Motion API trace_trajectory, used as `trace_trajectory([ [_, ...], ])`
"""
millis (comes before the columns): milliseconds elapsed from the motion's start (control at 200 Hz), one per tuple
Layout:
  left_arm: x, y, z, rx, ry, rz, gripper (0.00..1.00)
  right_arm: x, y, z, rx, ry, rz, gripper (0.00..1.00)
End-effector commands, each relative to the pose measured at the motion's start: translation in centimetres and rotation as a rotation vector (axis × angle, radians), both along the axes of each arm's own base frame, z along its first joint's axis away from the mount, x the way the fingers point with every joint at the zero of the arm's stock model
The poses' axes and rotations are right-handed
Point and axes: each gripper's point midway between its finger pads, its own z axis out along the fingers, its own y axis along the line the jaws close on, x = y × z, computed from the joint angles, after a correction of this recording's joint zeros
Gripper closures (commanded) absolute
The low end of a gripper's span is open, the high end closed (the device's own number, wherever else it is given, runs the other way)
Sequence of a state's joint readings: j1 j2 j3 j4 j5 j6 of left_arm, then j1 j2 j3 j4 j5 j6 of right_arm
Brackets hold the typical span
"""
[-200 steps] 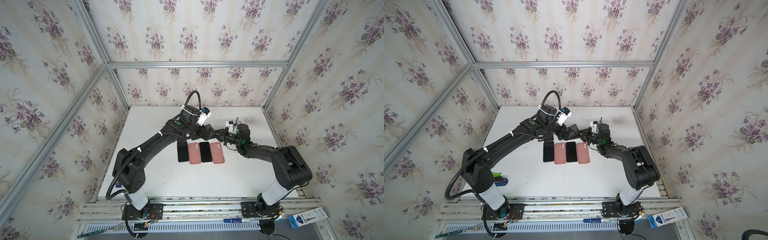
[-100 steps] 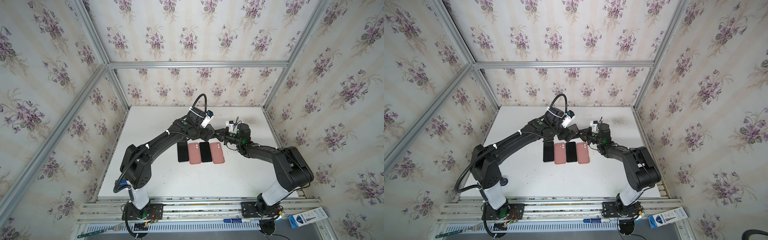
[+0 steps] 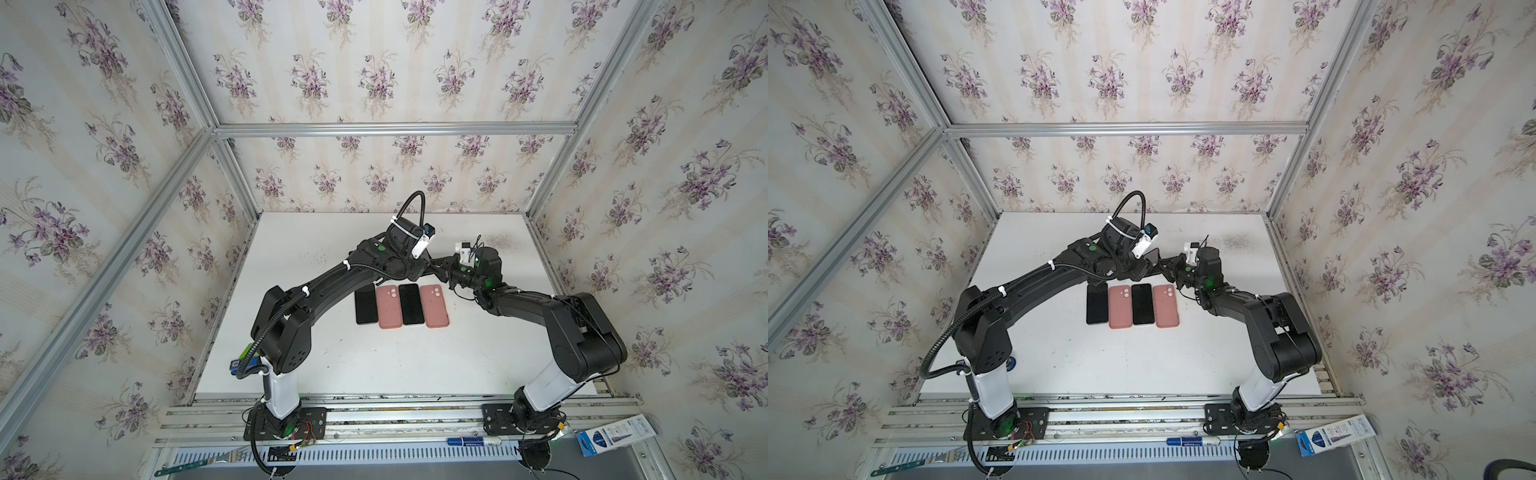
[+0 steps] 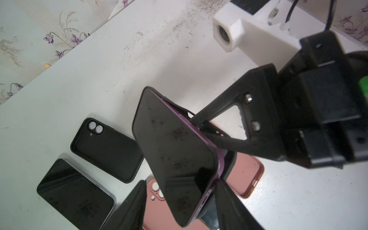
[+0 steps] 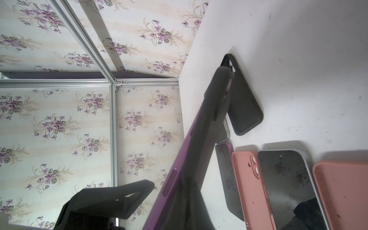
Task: Take the phone out of the phone case
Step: Remove the phone case from the phone.
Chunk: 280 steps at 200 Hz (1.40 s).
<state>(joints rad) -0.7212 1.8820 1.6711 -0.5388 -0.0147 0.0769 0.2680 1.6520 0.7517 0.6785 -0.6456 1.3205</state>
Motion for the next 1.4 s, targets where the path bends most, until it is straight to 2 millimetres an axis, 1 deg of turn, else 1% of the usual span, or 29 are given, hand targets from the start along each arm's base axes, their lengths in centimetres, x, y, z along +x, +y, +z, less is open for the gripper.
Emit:
trace_trajectory([
  [0, 1.8, 1.7, -0.1, 0.085, -0.072, 0.087, 0.49, -0.6, 1.3, 3.5, 0.07, -0.102, 0.096, 1.0],
  [85, 1.9, 1.6, -0.3, 0.104, -0.084, 0.085, 0.52, -0.6, 1.3, 3.4, 0.075, -0.099, 0.096, 1.0],
  [275, 1.8, 1.0, -0.3, 0.105, -0.088, 0.073, 0.55, -0.6, 1.4, 3.6, 0.086, -0.103, 0.099, 1.0],
  [405, 1.4, 0.4, -0.7, 0.105, -0.079, 0.049, 0.59, -0.6, 1.4, 3.5, 0.095, -0.099, 0.1, 1.0],
  [535, 0.9, 0.0, -1.2, 0.102, -0.064, 0.027, 0.6, -0.4, 1.5, 3.5, 0.107, -0.097, 0.101, 1.0],
  [705, 0.6, 0.0, -1.8, 0.105, -0.051, 0.015, 0.52, -0.4, 1.5, 3.6, 0.119, -0.102, 0.102, 1.0],
  [760, 0.6, 0.1, -1.9, 0.11, -0.052, 0.014, 0.46, -0.4, 1.6, 3.7, 0.119, -0.103, 0.102, 1.0],
  [775, 0.5, 0.1, -2.0, 0.112, -0.051, 0.015, 0.46, -0.4, 1.6, 3.7, 0.12, -0.102, 0.102, 1.0],
  [795, 0.5, 0.1, -1.9, 0.113, -0.053, 0.014, 0.41, -0.4, 1.6, 3.7, 0.12, -0.104, 0.102, 1.0],
  [869, 0.6, 0.2, -2.0, 0.117, -0.057, 0.015, 0.38, -0.4, 1.6, 3.8, 0.12, -0.107, 0.102, 1.0],
  [919, 0.7, 0.3, -1.9, 0.121, -0.063, 0.019, 0.38, -0.4, 1.6, 3.8, 0.12, -0.105, 0.102, 1.0],
  [999, 0.8, 0.3, -1.7, 0.123, -0.073, 0.021, 0.44, -0.4, 1.6, 3.9, 0.122, -0.105, 0.102, 1.0],
  [1014, 0.9, 0.3, -1.6, 0.122, -0.074, 0.021, 0.49, -0.5, 1.6, 3.8, 0.121, -0.104, 0.102, 1.0],
  [1069, 0.9, 0.3, -1.4, 0.119, -0.079, 0.018, 0.59, -0.5, 1.5, 3.8, 0.121, -0.106, 0.1, 1.0],
  [1139, 0.9, 0.2, -1.1, 0.116, -0.086, 0.009, 0.66, -0.5, 1.5, 3.9, 0.119, -0.107, 0.102, 1.0],
  [1234, 0.8, 0.2, -0.7, 0.111, -0.094, 0.0, 0.71, -0.5, 1.6, 3.6, 0.117, -0.102, 0.105, 1.0],
  [1394, 0.6, 0.1, 0.5, 0.083, -0.104, -0.016, 0.73, -0.8, 1.6, 3.5, 0.114, -0.098, 0.12, 1.0],
])
